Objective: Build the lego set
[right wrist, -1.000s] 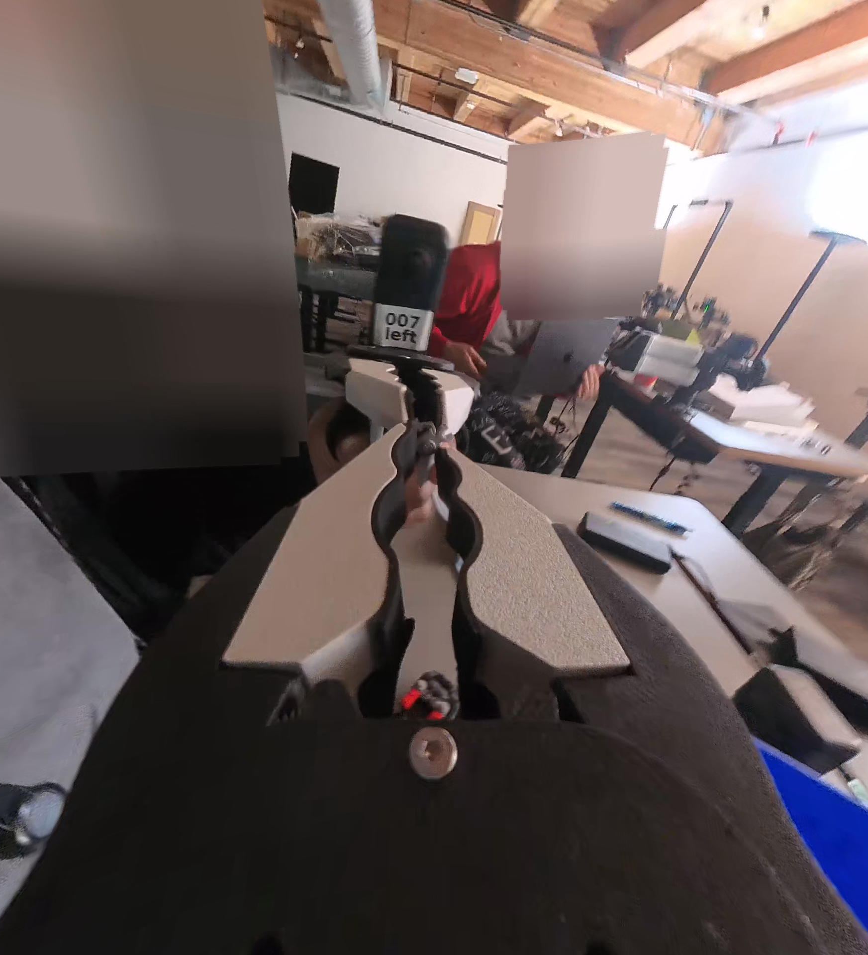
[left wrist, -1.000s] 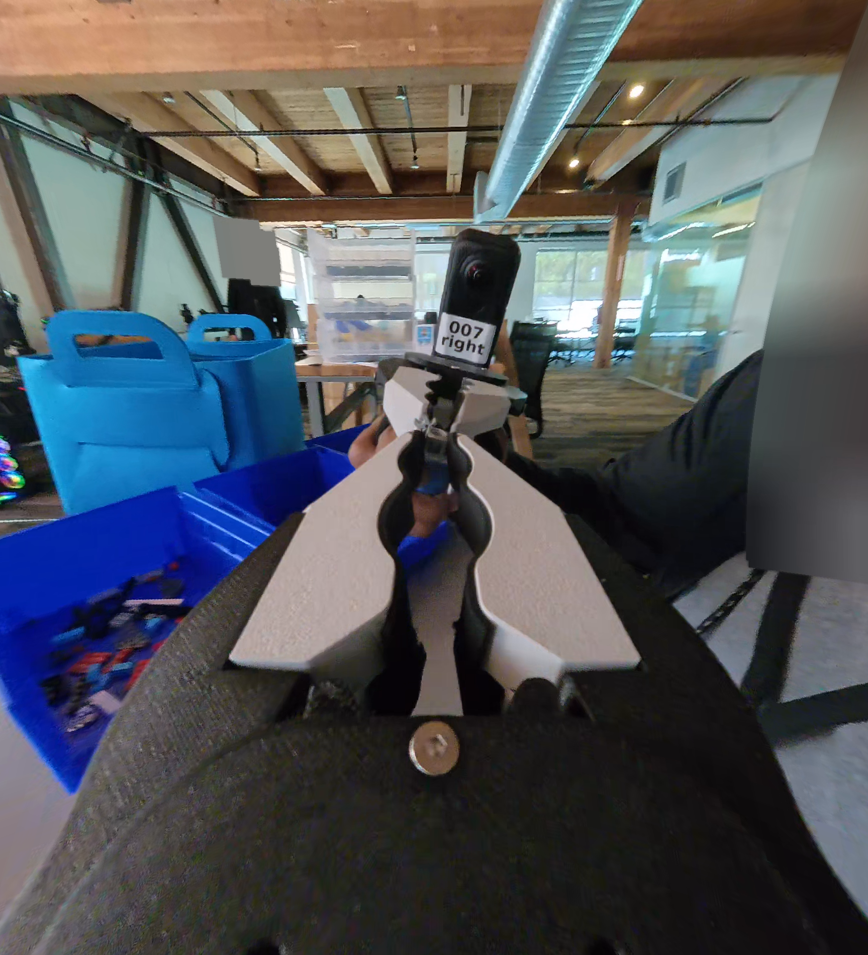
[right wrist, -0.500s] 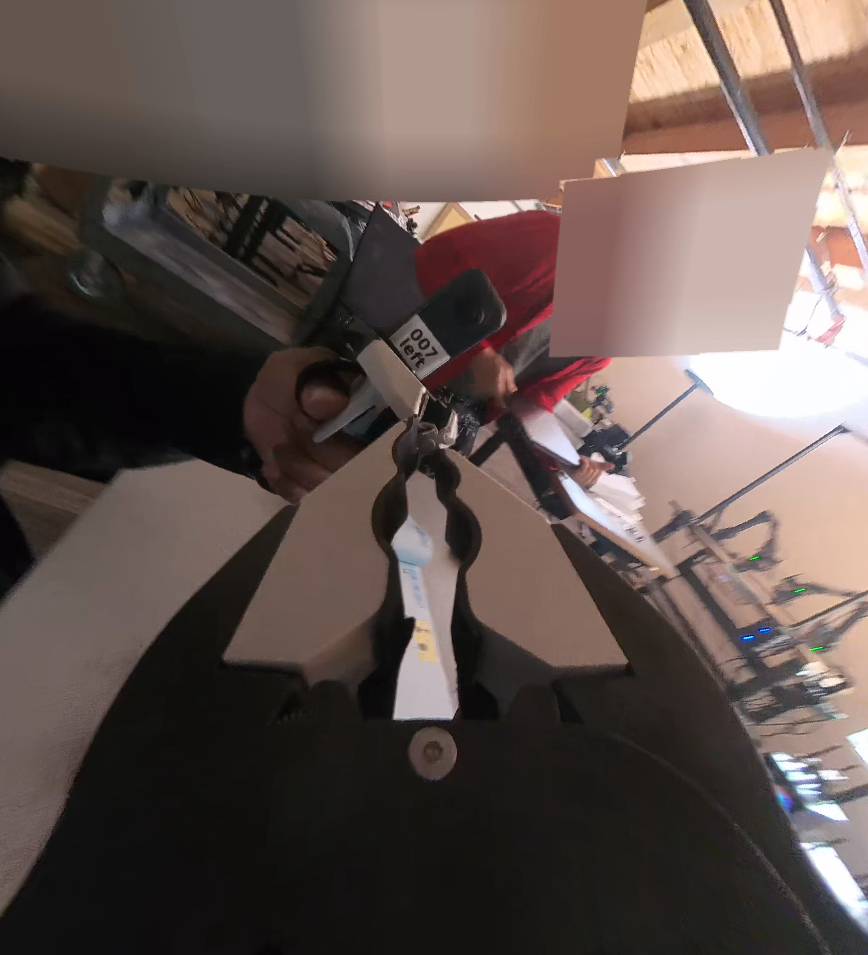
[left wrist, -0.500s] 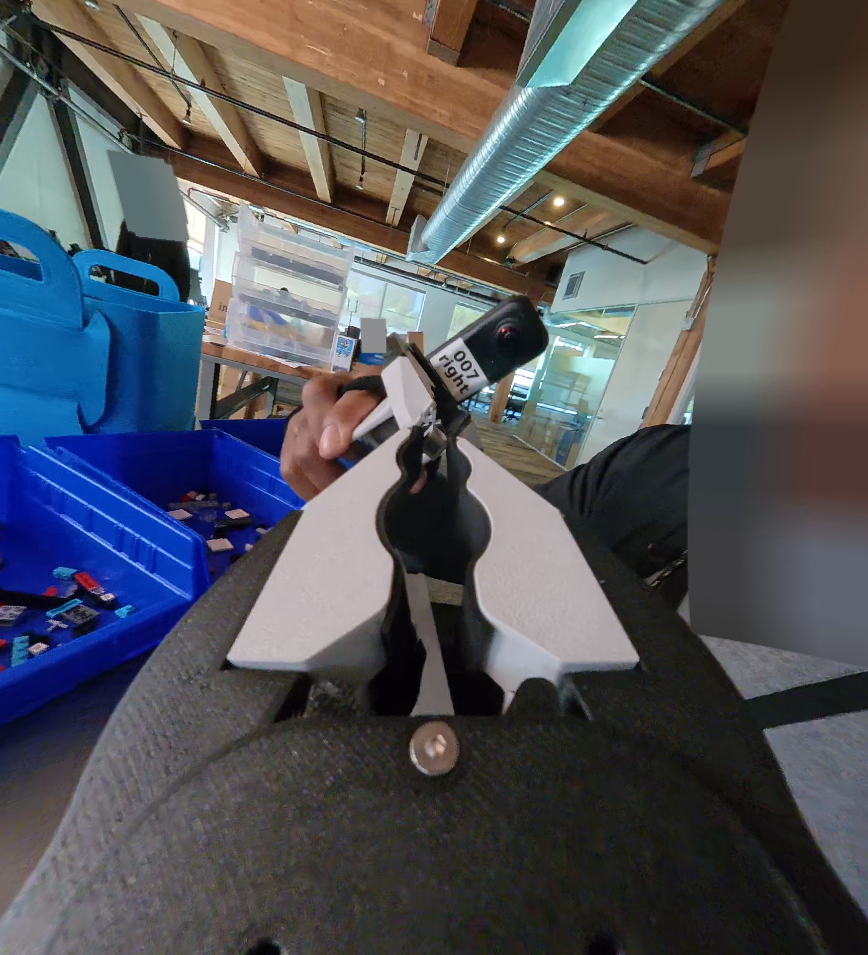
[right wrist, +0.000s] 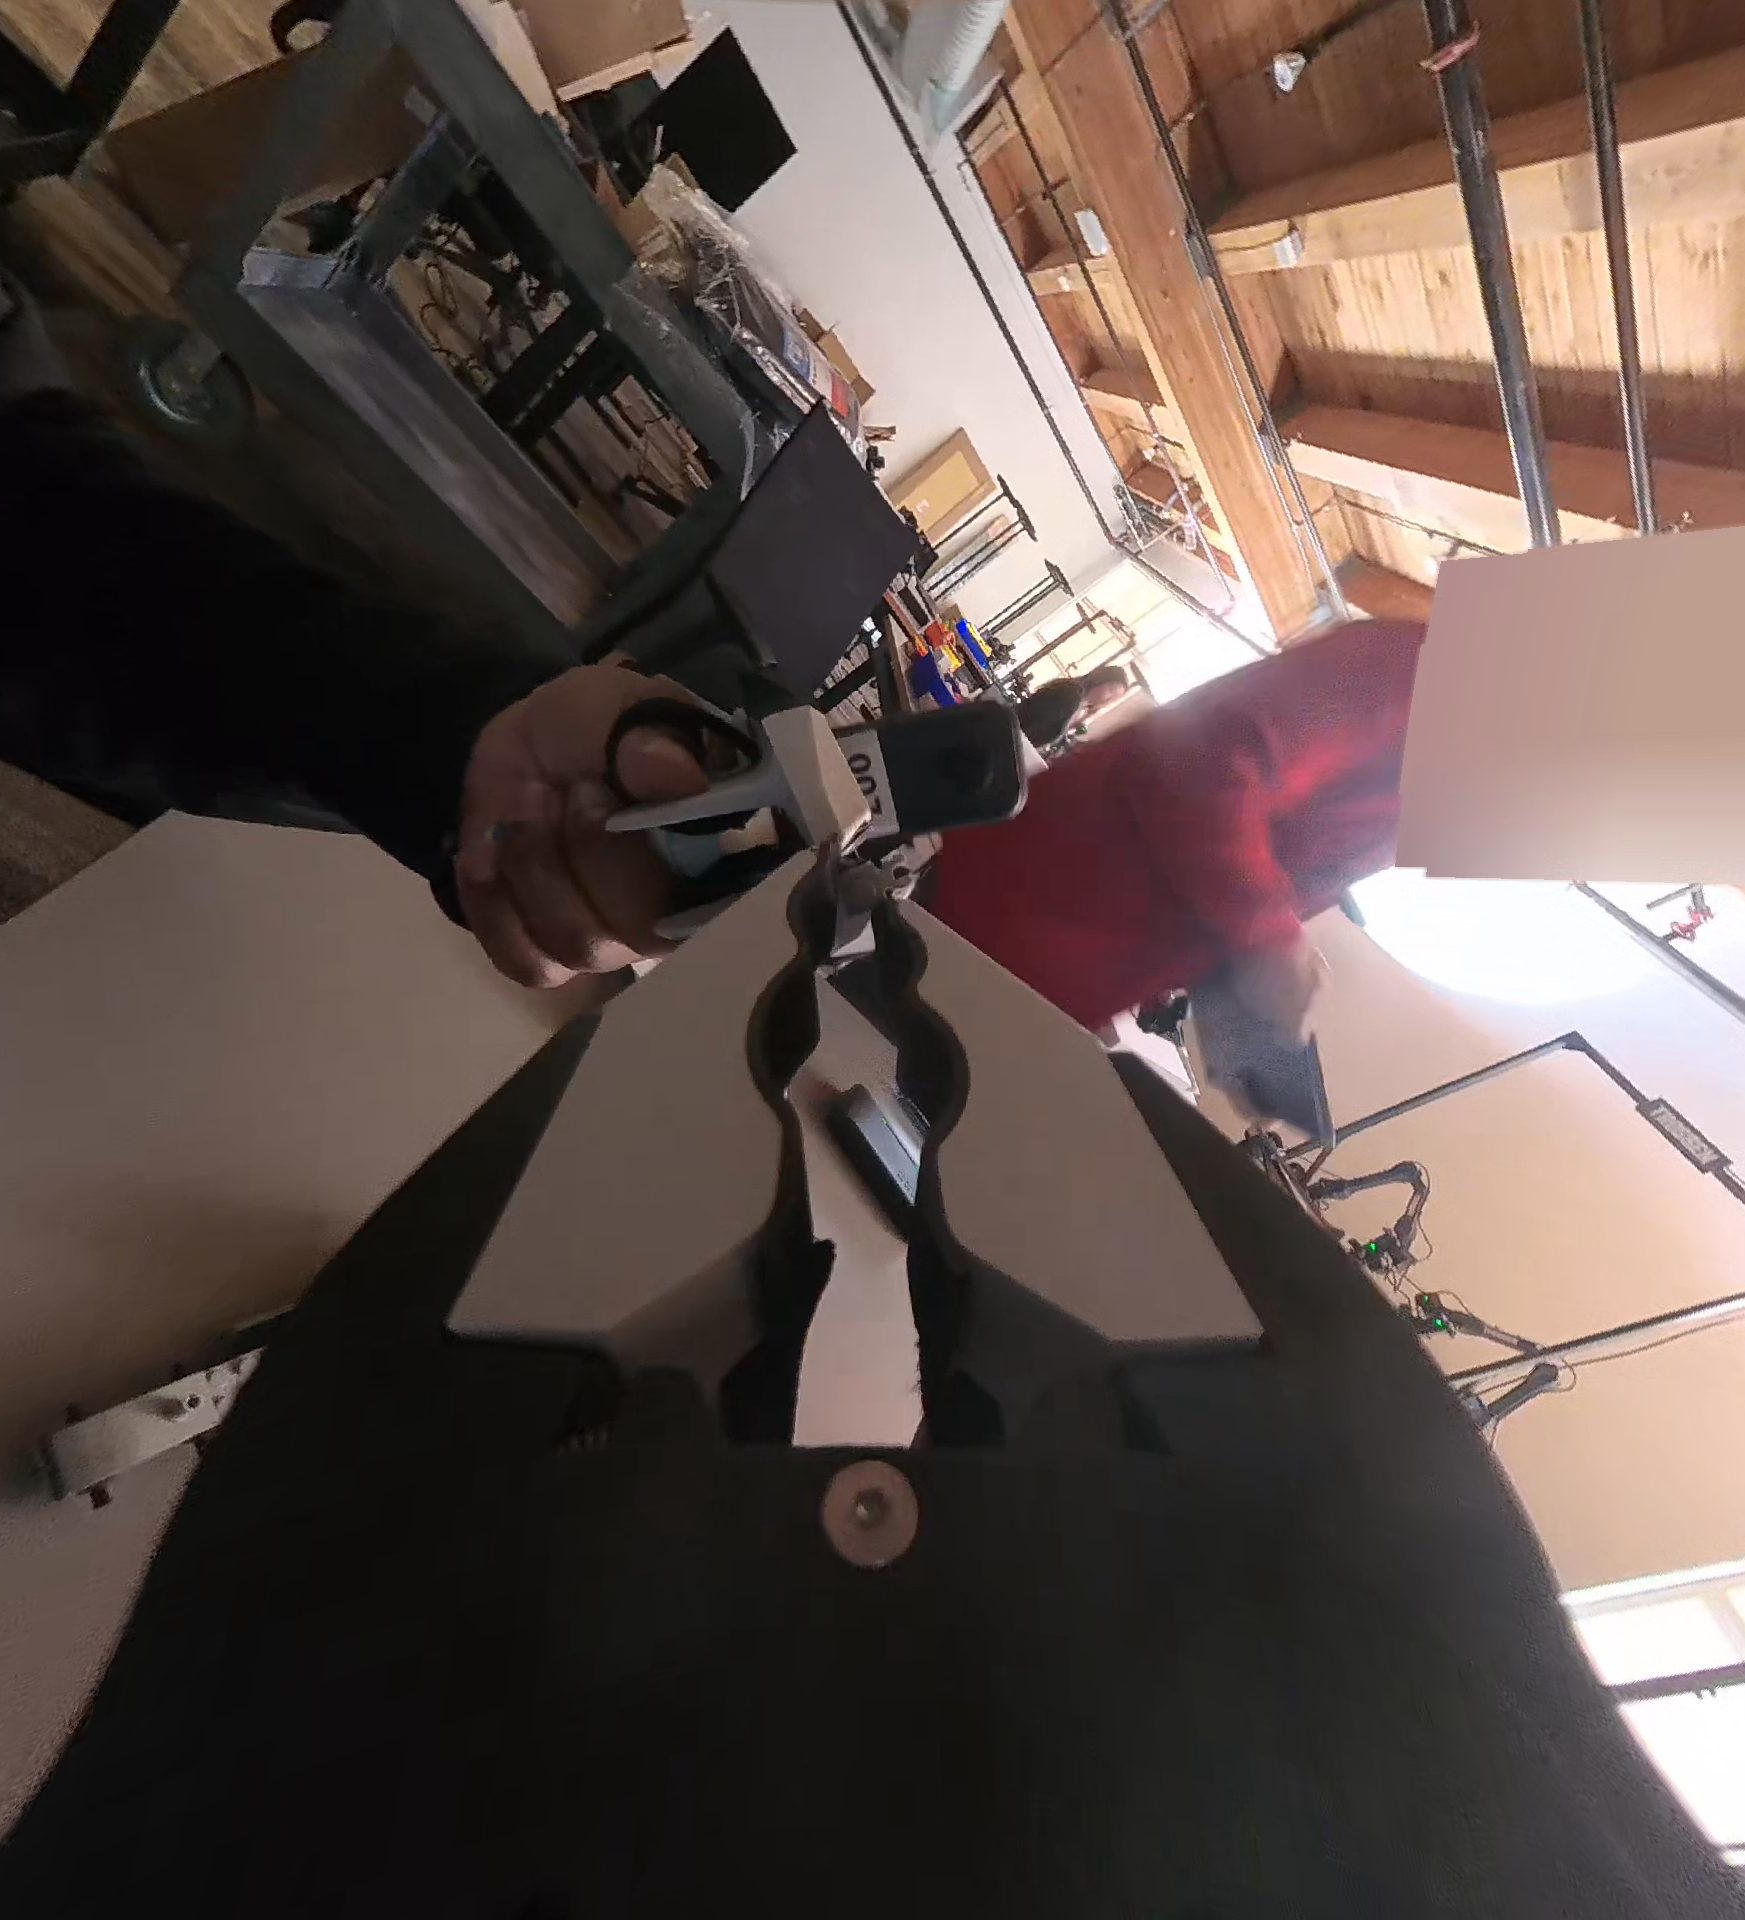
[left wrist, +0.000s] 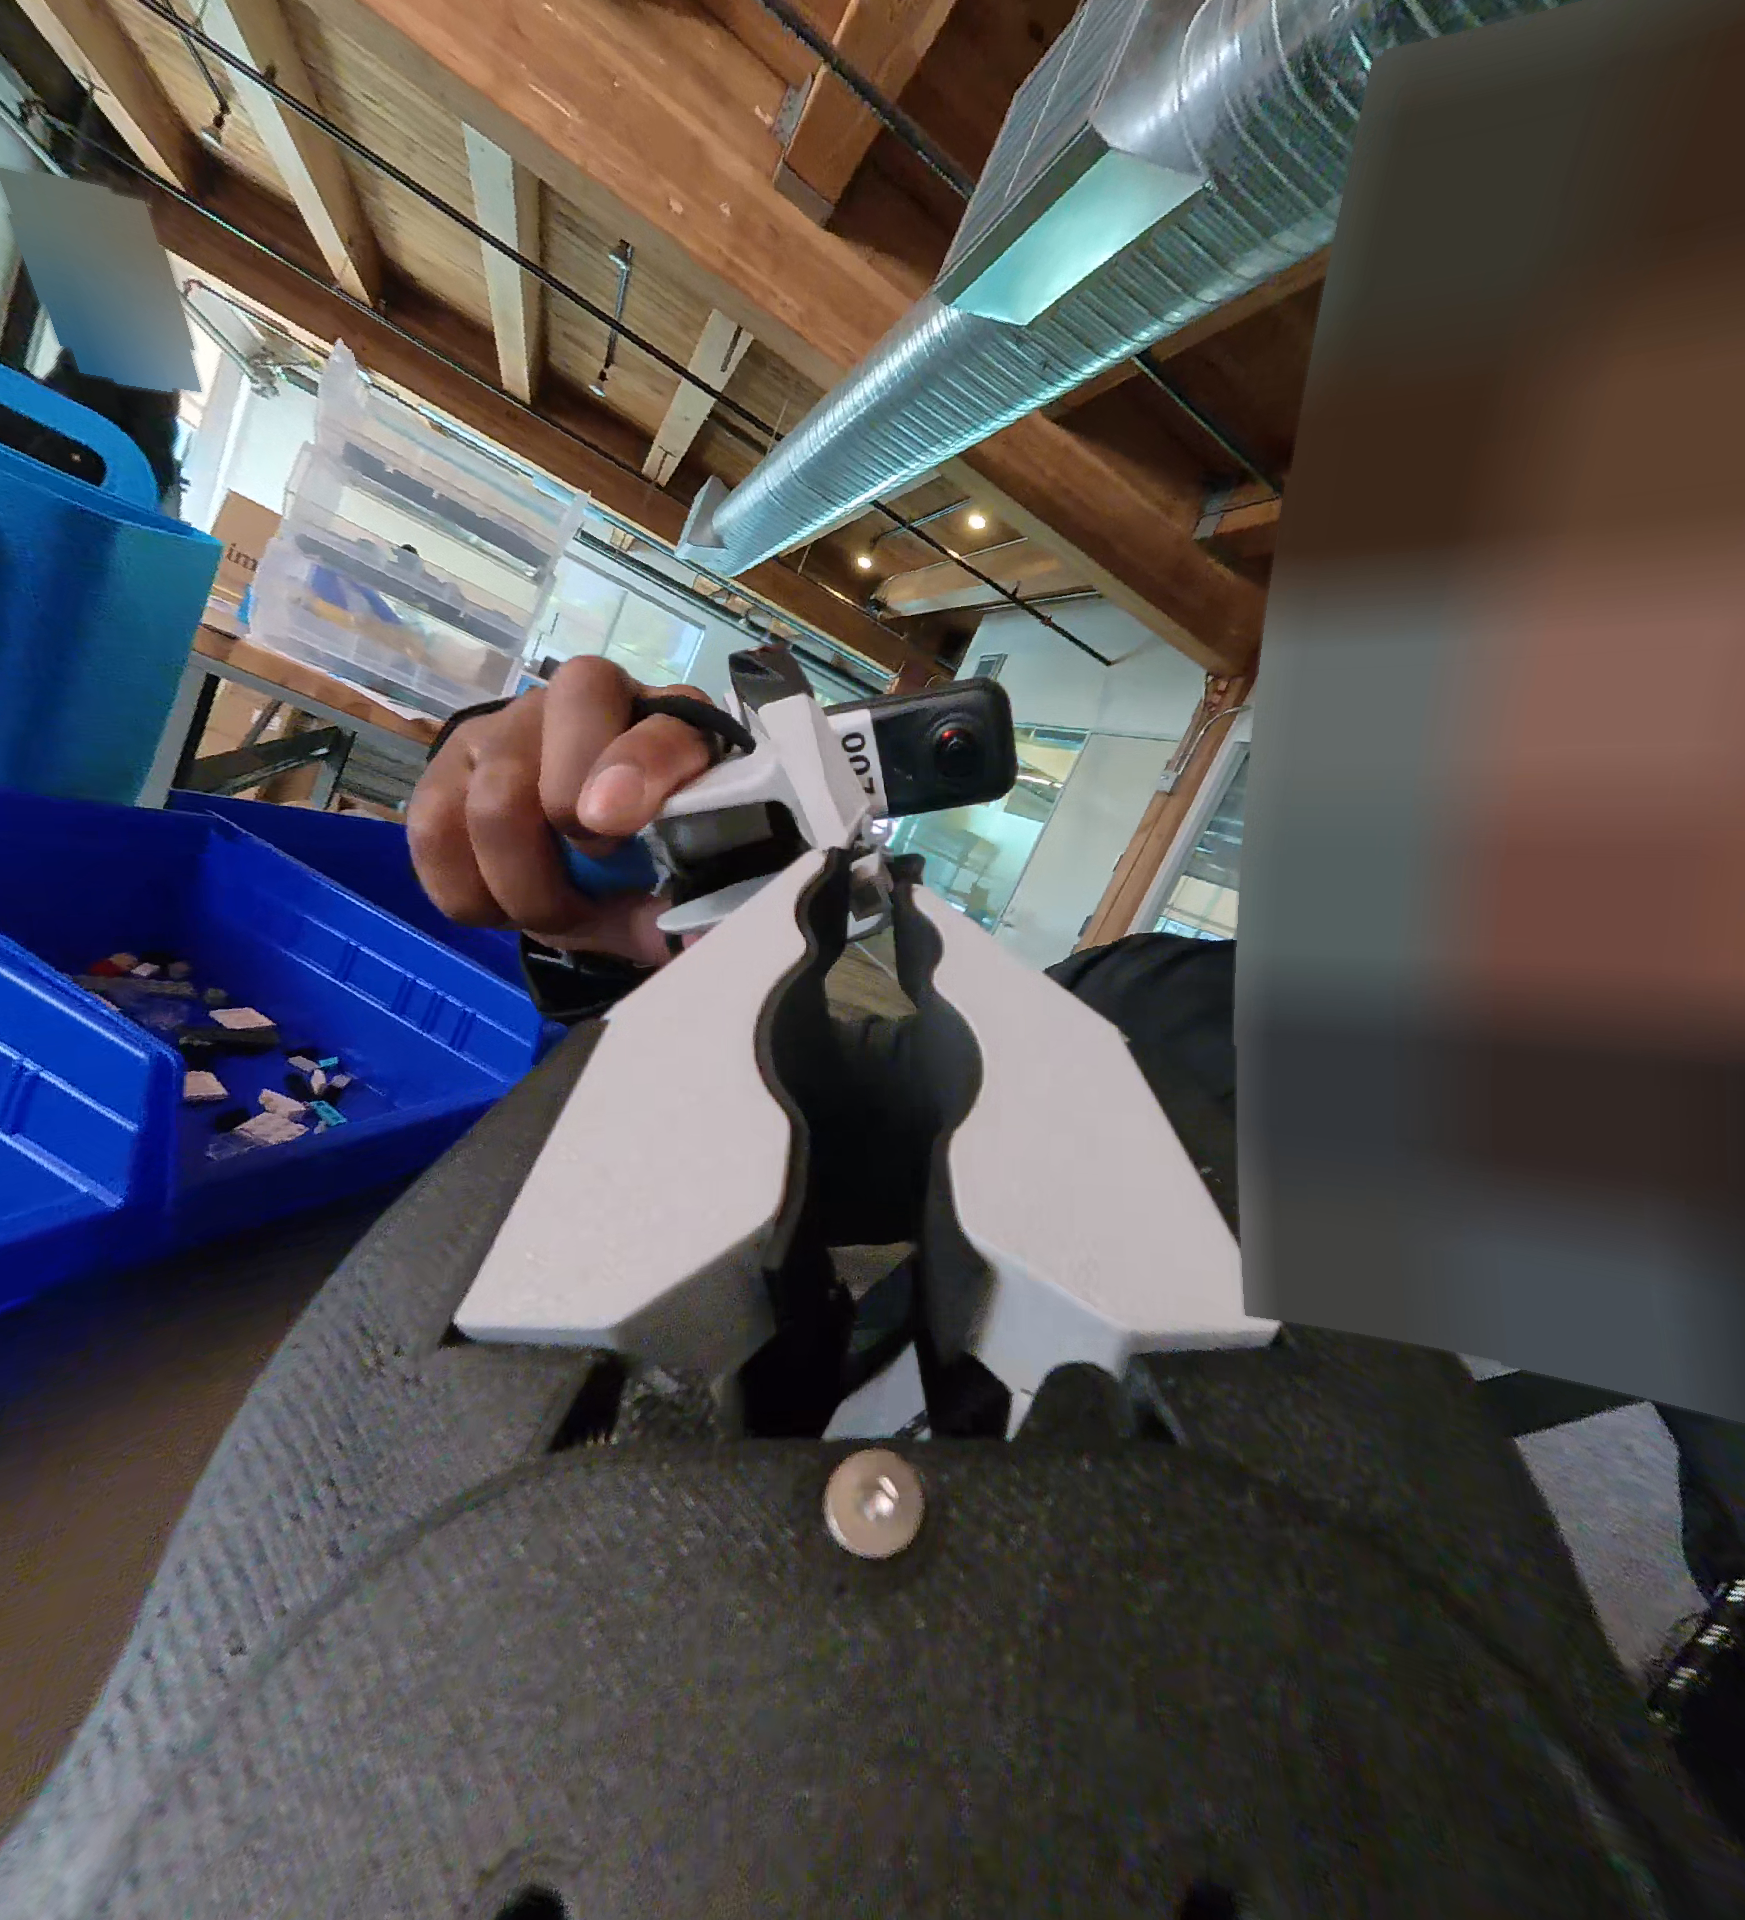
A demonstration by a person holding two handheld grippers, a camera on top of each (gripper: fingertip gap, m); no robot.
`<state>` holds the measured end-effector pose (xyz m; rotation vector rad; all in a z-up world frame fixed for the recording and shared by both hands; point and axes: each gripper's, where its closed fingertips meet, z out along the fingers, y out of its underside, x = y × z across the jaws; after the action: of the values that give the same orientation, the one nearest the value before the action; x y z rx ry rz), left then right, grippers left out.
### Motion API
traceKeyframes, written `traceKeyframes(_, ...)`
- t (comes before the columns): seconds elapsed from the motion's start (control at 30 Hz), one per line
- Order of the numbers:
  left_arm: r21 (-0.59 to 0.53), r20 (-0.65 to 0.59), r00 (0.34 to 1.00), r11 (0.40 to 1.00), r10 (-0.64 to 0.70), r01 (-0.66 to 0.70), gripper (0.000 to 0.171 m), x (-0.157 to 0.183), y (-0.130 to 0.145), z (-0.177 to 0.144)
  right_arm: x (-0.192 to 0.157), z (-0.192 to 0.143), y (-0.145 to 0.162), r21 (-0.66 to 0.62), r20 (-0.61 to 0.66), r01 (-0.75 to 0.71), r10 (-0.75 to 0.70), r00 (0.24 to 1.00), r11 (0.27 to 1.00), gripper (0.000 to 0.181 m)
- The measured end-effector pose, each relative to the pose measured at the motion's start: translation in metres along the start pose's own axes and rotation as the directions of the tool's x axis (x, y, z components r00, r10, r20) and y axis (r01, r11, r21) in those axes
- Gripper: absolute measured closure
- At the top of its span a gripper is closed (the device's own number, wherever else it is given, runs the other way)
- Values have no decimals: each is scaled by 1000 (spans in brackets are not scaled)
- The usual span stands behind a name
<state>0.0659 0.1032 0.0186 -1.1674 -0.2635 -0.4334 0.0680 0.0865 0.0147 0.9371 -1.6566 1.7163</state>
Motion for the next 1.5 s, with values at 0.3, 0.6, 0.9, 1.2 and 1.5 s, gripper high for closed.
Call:
traceKeyframes(0.3, -69, 235, 781, 812, 578, -580, 159, -6, -15, -10, 14, 3, 3, 26, -70, -371, 372, 926, 928, 171)
traceKeyframes(0.6, -102, 260, 690, 730, 675, -676, 157, -5, -13, -5, 20, -3, 1, 99, -71, -586, 593, 802, 804, 172)
traceKeyframes(0.9, -122, 263, 698, 741, 666, -661, 163, -12, -8, -4, 12, 3, 11, 60, -44, -670, 673, 739, 740, 172)
traceKeyframes(1.2, -72, 210, 890, 914, 406, -400, 163, -22, -3, -7, 7, 2, 22, -33, -94, -466, 461, 882, 884, 173)
traceKeyframes(1.5, -41, 91, 976, 980, 196, -193, 163, -13, 4, -3, -2, 2, 10, 20, -4, -333, 333, 943, 943, 173)
